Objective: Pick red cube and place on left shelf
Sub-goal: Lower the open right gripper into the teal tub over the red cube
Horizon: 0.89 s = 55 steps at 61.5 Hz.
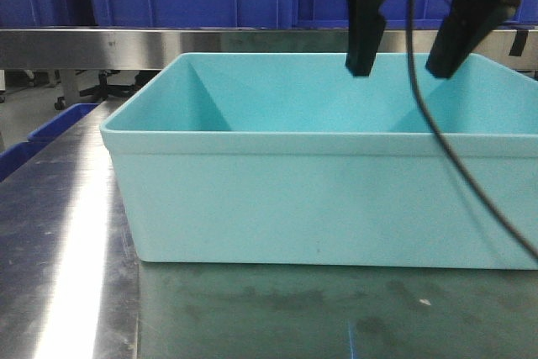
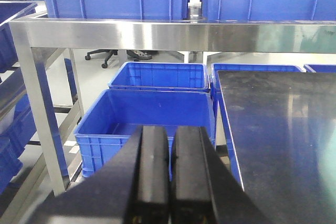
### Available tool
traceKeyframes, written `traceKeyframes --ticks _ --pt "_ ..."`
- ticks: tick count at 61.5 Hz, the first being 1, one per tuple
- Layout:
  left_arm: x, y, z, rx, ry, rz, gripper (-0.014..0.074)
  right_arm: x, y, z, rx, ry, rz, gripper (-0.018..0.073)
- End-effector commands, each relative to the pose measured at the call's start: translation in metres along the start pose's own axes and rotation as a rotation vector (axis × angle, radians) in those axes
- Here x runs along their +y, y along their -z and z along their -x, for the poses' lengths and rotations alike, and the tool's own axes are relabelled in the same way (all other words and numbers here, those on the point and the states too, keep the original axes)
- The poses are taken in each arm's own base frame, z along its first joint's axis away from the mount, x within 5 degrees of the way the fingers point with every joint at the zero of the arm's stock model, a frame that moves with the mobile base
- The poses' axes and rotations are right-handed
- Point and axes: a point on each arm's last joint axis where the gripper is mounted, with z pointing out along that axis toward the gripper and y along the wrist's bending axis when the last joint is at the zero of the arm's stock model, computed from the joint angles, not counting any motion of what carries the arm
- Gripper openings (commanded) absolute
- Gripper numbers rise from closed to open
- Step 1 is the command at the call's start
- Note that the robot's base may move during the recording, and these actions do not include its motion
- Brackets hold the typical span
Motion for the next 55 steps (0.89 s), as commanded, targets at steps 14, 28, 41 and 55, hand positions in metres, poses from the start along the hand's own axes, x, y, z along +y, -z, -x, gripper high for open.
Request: traceKeyframes --ticks 14,28,41,55 --pt "0.000 0.000 0.001 -0.080 0.008 0.000 0.0102 -0.001 -0.020 0.011 0.020 0.003 -0.032 0.0597" --pt "0.000 0.000 0.001 -0.080 0.008 0.000 0.0102 -0.004 -0.037 0.011 0.065 -0.007 -0.075 0.0596" --pt "0.000 0.000 0.001 -0.080 0.008 0.000 0.0102 -0.004 -0.050 0.013 0.074 -0.015 -0.077 0.0596" --pt "0.000 0.000 0.001 -0.080 0.008 0.000 0.0102 -0.004 -0.065 0.013 0.110 -0.014 -0.088 0.0579"
